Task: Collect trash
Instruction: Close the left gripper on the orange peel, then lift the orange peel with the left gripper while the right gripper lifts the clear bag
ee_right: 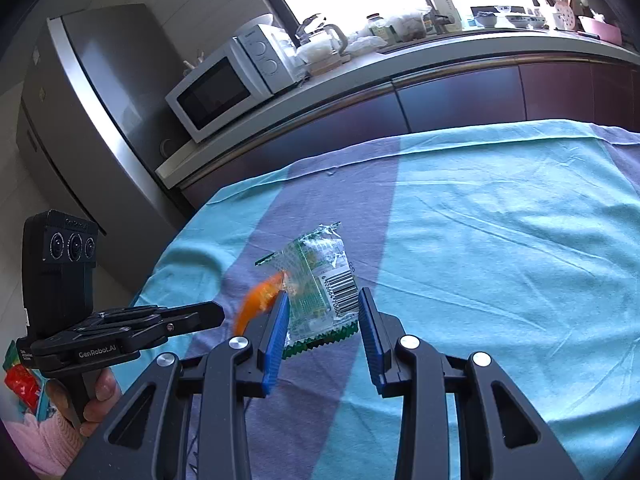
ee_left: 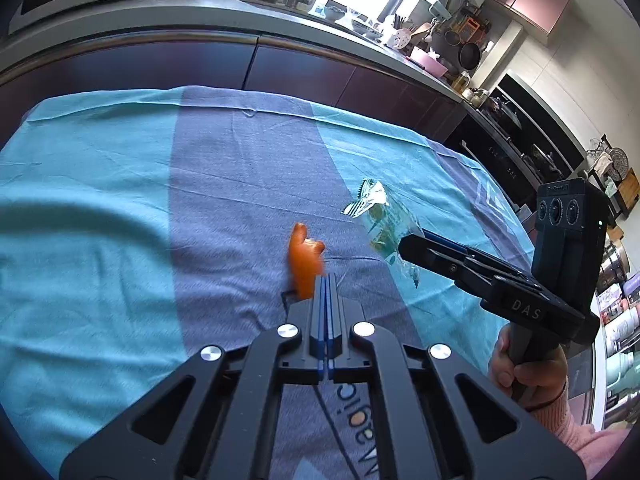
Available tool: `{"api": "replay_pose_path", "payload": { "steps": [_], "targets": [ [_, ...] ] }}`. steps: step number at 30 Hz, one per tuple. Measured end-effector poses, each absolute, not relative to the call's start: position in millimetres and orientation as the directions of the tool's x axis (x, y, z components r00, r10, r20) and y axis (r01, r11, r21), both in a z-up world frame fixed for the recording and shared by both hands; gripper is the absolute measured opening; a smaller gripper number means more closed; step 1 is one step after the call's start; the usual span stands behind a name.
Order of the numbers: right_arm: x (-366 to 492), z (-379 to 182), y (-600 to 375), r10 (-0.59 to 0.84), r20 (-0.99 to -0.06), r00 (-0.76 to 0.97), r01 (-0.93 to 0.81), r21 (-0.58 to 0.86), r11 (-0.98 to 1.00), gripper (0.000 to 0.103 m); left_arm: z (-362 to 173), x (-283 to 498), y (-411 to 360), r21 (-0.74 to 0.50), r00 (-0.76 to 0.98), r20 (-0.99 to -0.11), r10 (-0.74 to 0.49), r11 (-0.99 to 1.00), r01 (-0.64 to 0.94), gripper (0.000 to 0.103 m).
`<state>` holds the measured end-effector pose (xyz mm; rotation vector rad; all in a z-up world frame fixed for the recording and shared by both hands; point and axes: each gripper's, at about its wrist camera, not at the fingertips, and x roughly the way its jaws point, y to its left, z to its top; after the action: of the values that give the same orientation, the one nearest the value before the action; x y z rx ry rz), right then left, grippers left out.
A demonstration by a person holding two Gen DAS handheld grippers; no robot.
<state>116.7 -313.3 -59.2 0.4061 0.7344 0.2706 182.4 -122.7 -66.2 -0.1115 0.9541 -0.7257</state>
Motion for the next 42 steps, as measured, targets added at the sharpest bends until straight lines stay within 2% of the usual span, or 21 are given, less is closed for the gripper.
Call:
{"api": "replay_pose_path", "payload": {
  "steps": [3,5,6,8,9,16,17,19,20,42],
  "targets": [
    [117,-59,-307,0.376,-0.591,0.714,-0.102,0.443,0.891,0.033,-67,178,-113,-0.376,0.373,-0.713,-0.594,0.772,0.512,0.001],
    [116,-59,-304,0.376,-0.591,0.713,-0.099,0.447,0.889,0.033,-69,178,-109,-0.369,0.375,-0.716,-0.589,0.775,0.512,0.009],
    [115,-60,-304,0.377,-0.592,0.713,-0.097,0.449,0.888,0.033,-70,178,-111,-0.361,0.378,-0.72,-0.581,0.78,0.512,0.021],
    [114,-61,-303,0.378,-0.592,0.712,-0.093,0.454,0.886,0.033,-75,181,-114,-0.332,0.395,-0.731,-0.556,0.796,0.506,0.031],
    [113,-61,-303,0.376,-0.593,0.712,-0.09,0.454,0.887,0.033,-77,183,-117,-0.316,0.397,-0.74,-0.543,0.802,0.507,0.032],
    [109,-62,-306,0.369,-0.594,0.715,-0.074,0.461,0.884,0.033,-94,194,-137,-0.319,0.357,-0.766,-0.534,0.798,0.511,0.032],
    [109,-62,-306,0.369,-0.594,0.715,-0.073,0.462,0.884,0.033,-94,195,-137,-0.327,0.352,-0.766,-0.538,0.797,0.508,0.029],
    [109,-62,-305,0.369,-0.593,0.716,-0.074,0.462,0.884,0.033,-96,198,-137,-0.347,0.338,-0.767,-0.546,0.795,0.498,0.016],
    [109,-62,-305,0.369,-0.592,0.716,-0.074,0.461,0.884,0.033,-98,198,-136,-0.353,0.336,-0.766,-0.548,0.796,0.493,0.015],
    [100,-44,-270,0.437,-0.532,0.725,-0.172,0.475,0.863,0.033,-55,146,-56,-0.27,0.504,-0.713,-0.487,0.855,0.443,0.014]
  ]
}}
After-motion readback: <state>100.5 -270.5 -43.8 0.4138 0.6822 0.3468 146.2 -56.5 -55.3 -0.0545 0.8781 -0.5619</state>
